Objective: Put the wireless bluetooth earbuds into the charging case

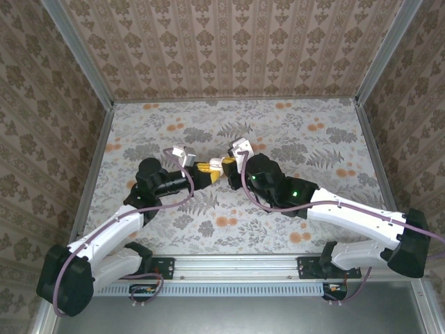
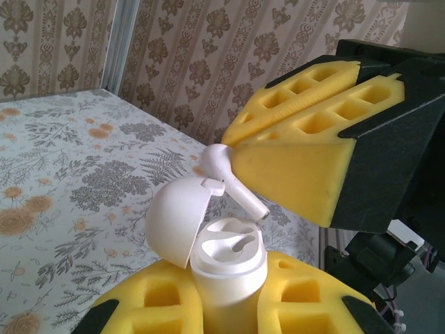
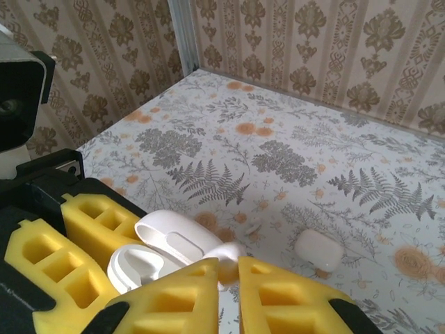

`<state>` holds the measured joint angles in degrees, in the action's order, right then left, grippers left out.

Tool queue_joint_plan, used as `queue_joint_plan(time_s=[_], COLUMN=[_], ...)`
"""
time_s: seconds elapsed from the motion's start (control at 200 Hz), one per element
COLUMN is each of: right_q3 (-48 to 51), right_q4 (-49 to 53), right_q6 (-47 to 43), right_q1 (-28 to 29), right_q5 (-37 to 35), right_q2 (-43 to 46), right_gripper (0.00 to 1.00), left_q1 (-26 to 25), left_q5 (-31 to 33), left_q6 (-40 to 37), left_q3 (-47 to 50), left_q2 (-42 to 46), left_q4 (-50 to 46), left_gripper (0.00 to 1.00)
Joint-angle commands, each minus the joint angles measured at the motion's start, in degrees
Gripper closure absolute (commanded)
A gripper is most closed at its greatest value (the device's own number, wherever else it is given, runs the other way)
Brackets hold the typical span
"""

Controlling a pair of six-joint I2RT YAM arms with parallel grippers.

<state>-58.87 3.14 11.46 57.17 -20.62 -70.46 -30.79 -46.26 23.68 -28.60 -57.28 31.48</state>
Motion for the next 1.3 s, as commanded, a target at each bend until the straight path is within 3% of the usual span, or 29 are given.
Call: queue_joint_plan(time_s=[0.0, 0.755, 1.295], right_q3=[0.93, 4.02, 3.12], right_q4=[-2.27, -5.51, -3.47], right_q6=[-1.52, 2.43, 10.63], right_q1=[0.37, 0.49, -2.26], right_q5=[-1.60, 6.12, 11.68], right_q2=[-0.33, 1.11, 0.58], right_gripper=[0.87, 0.88, 0.88], left_q1=[-0.50, -0.52, -0.50], left_q5=[-0.17, 0.92, 1.25], left_q6=[1.45, 1.07, -0.16], left_q3=[-1.37, -0.54, -0.27], left_q2=[0.65, 1.02, 2.23], left_q4=[3.49, 3.33, 2.20], left_gripper=[1.00, 1.00, 1.00])
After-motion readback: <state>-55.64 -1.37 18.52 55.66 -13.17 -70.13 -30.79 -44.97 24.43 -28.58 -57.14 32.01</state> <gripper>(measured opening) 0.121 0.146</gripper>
